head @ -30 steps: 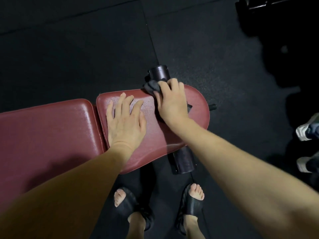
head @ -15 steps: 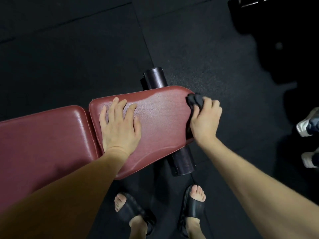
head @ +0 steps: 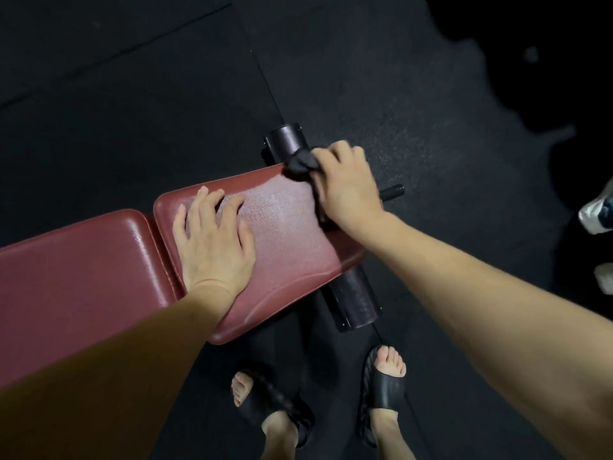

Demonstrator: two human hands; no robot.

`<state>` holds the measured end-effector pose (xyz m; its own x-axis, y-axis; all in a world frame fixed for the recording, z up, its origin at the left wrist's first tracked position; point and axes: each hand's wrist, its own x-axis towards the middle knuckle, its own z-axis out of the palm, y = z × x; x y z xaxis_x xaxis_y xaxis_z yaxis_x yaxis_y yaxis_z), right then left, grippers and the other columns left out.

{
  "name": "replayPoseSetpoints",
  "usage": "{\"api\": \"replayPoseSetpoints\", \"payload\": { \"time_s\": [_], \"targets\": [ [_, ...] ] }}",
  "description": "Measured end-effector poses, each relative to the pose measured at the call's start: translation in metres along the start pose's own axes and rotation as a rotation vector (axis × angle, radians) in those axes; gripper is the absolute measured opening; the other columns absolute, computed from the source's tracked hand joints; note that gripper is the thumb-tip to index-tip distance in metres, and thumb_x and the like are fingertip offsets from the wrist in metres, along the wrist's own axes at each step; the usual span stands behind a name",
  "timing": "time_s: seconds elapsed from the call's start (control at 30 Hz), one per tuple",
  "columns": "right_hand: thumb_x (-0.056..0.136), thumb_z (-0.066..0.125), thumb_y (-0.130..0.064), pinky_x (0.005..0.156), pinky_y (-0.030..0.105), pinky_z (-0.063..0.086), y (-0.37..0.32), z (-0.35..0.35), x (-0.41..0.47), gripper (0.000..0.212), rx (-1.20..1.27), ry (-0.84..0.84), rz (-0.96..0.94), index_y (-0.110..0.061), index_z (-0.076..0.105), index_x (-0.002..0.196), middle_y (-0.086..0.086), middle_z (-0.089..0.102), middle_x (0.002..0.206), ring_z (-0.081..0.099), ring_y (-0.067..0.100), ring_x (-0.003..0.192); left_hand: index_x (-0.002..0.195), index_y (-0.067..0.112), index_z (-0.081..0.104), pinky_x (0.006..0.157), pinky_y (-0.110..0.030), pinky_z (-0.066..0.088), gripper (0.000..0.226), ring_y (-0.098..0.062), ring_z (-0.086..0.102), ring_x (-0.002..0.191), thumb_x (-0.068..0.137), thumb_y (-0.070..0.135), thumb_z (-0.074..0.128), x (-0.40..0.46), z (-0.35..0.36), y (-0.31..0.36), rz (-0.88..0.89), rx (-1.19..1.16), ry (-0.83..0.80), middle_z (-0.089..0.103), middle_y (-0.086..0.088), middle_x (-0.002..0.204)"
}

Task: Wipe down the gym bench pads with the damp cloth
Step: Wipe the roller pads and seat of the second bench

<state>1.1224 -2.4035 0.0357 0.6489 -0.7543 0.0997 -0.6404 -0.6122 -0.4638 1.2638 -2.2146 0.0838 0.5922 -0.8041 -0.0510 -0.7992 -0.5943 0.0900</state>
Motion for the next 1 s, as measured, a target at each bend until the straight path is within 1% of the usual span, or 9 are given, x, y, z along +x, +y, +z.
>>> {"api": "replayPoseSetpoints", "payload": {
  "time_s": [0.07, 0.17, 0.3, 0.43, 0.57, 0.67, 0.8, 0.87, 1.0],
  "targets": [
    [0.098, 0.049, -0.027, 0.087, 0.052, 0.045, 0.026, -0.003, -0.008, 0.032, -0.012, 0.037, 0.139, -0.013, 0.063, 0.123, 0.017, 0.055, 0.117, 0.049, 0.039, 0.098, 0.135, 0.023, 0.055, 0.126, -0.051, 0.012, 0.037, -0.025, 0.027, 0.151, 0.101, 0.030, 0.043, -0.001, 0.001, -0.001, 0.005, 0.006, 0.002, 0.045, -0.007, 0.150],
    [0.099, 0.053, -0.021, 0.094, 0.047, 0.040, 0.037, -0.004, -0.040, 0.032, 0.037, 0.096, 0.366, -0.010, 0.061, 0.127, 0.019, 0.053, 0.121, 0.049, 0.041, 0.100, 0.136, 0.023, 0.055, 0.126, -0.051, 0.011, 0.037, -0.024, 0.027, 0.152, 0.101, 0.031, 0.042, -0.001, 0.002, -0.002, 0.003, 0.000, 0.001, 0.044, -0.006, 0.150],
    [0.093, 0.058, -0.017, 0.090, 0.046, 0.038, -0.018, 0.005, -0.103, 0.034, 0.055, 0.234, 0.594, -0.010, 0.061, 0.126, 0.018, 0.053, 0.117, 0.048, 0.038, 0.098, 0.137, 0.024, 0.054, 0.126, -0.052, 0.011, 0.039, -0.025, 0.026, 0.152, 0.102, 0.033, 0.041, -0.002, 0.004, -0.004, 0.010, -0.007, 0.002, 0.044, -0.007, 0.149],
    [0.089, 0.058, -0.015, 0.096, 0.046, 0.038, -0.104, 0.018, -0.156, 0.038, 0.141, 0.139, 0.465, -0.011, 0.061, 0.126, 0.016, 0.052, 0.119, 0.044, 0.034, 0.102, 0.138, 0.024, 0.054, 0.126, -0.052, 0.011, 0.040, -0.024, 0.025, 0.152, 0.102, 0.034, 0.039, -0.003, 0.003, -0.004, 0.018, -0.007, 0.002, 0.044, -0.006, 0.149],
    [0.091, 0.057, -0.020, 0.086, 0.046, 0.042, -0.065, 0.013, -0.139, 0.036, 0.096, 0.157, 0.278, -0.008, 0.063, 0.125, 0.018, 0.055, 0.112, 0.048, 0.035, 0.096, 0.138, 0.023, 0.054, 0.126, -0.052, 0.011, 0.039, -0.025, 0.026, 0.152, 0.103, 0.033, 0.040, -0.004, 0.005, -0.004, 0.028, -0.009, 0.013, 0.045, -0.007, 0.148],
    [0.093, 0.054, -0.026, 0.085, 0.048, 0.043, -0.009, 0.004, -0.091, 0.035, 0.024, 0.224, 0.390, -0.006, 0.064, 0.121, 0.023, 0.055, 0.109, 0.051, 0.040, 0.096, 0.136, 0.023, 0.055, 0.126, -0.052, 0.011, 0.038, -0.025, 0.026, 0.152, 0.102, 0.033, 0.040, -0.004, 0.006, -0.004, 0.028, -0.021, 0.023, 0.046, -0.007, 0.148],
    [0.102, 0.052, -0.027, 0.096, 0.050, 0.043, 0.047, -0.003, -0.050, 0.037, 0.065, 0.218, 0.611, -0.006, 0.060, 0.131, 0.022, 0.053, 0.122, 0.048, 0.040, 0.110, 0.134, 0.023, 0.056, 0.126, -0.051, 0.011, 0.037, -0.025, 0.027, 0.152, 0.102, 0.033, 0.040, -0.003, 0.006, -0.005, 0.023, -0.037, 0.030, 0.046, -0.007, 0.148],
    [0.102, 0.053, -0.025, 0.098, 0.048, 0.042, 0.037, -0.003, -0.062, 0.035, 0.088, 0.198, 0.593, -0.007, 0.060, 0.131, 0.021, 0.052, 0.121, 0.047, 0.038, 0.109, 0.134, 0.023, 0.056, 0.126, -0.051, 0.011, 0.037, -0.025, 0.027, 0.152, 0.102, 0.033, 0.039, -0.003, 0.004, -0.004, 0.018, -0.047, 0.032, 0.047, -0.008, 0.147],
    [0.096, 0.055, -0.021, 0.090, 0.048, 0.043, -0.032, 0.007, -0.114, 0.030, 0.087, 0.200, 0.425, -0.009, 0.063, 0.123, 0.018, 0.052, 0.110, 0.046, 0.034, 0.096, 0.134, 0.024, 0.057, 0.126, -0.051, 0.012, 0.038, -0.024, 0.028, 0.151, 0.102, 0.034, 0.039, -0.004, 0.002, -0.003, 0.016, -0.049, 0.031, 0.048, -0.007, 0.146]
  ]
}}
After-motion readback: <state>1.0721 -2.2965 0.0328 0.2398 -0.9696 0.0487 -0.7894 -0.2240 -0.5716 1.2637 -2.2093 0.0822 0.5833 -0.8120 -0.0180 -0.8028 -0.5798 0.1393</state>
